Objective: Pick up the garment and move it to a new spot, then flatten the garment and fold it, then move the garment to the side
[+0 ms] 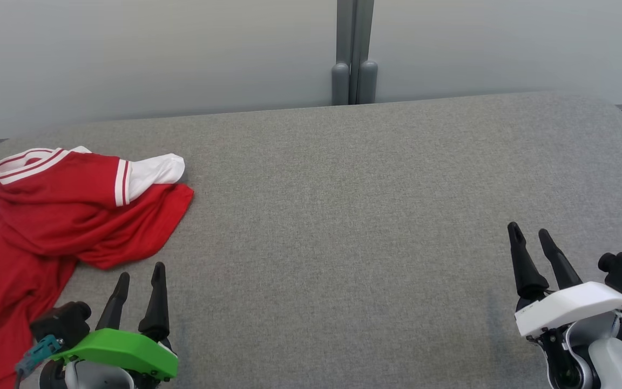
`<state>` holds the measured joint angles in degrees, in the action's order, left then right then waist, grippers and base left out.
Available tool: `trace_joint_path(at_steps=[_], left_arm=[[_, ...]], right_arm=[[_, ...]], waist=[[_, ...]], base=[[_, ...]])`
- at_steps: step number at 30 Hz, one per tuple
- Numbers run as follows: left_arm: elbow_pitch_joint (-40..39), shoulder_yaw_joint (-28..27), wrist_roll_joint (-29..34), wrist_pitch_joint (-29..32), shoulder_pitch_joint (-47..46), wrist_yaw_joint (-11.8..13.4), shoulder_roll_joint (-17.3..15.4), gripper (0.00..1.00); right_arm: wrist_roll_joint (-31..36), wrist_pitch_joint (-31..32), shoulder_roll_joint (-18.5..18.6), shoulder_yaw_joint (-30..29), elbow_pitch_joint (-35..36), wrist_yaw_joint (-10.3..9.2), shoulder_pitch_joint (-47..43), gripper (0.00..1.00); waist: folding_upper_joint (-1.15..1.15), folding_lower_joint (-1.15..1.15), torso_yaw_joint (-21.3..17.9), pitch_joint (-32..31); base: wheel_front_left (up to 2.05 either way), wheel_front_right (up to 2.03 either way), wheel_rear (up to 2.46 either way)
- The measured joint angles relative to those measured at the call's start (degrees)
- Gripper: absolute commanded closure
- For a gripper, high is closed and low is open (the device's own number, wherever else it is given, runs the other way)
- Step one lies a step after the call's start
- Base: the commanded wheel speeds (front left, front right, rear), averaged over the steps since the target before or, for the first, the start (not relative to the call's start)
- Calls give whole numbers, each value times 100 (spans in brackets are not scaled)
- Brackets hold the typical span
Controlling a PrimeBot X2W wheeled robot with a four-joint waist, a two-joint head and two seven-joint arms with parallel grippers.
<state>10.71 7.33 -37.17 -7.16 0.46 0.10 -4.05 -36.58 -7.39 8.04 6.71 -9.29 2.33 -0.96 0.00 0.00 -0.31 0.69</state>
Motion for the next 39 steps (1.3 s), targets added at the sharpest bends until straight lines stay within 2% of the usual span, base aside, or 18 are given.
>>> trace_joint_path(at_steps=[23,32,39], left_arm=[[-127,236,2132,-471,228,250,-102,0],[54,208,2566,-660,352,303,-89,0],[158,130,2736,-710,403,303,-79,0]], right_arm=[[2012,-453,205,271,125,-146,-122,0],[2654,-628,203,296,125,-153,-226,0],[2803,-695,141,236,111,-189,-313,0]], waist=[[0,-1,-49,6],[0,0,-76,8],[0,0,-90,21]], base=[[0,0,0],[0,0,0],[0,0,0]])
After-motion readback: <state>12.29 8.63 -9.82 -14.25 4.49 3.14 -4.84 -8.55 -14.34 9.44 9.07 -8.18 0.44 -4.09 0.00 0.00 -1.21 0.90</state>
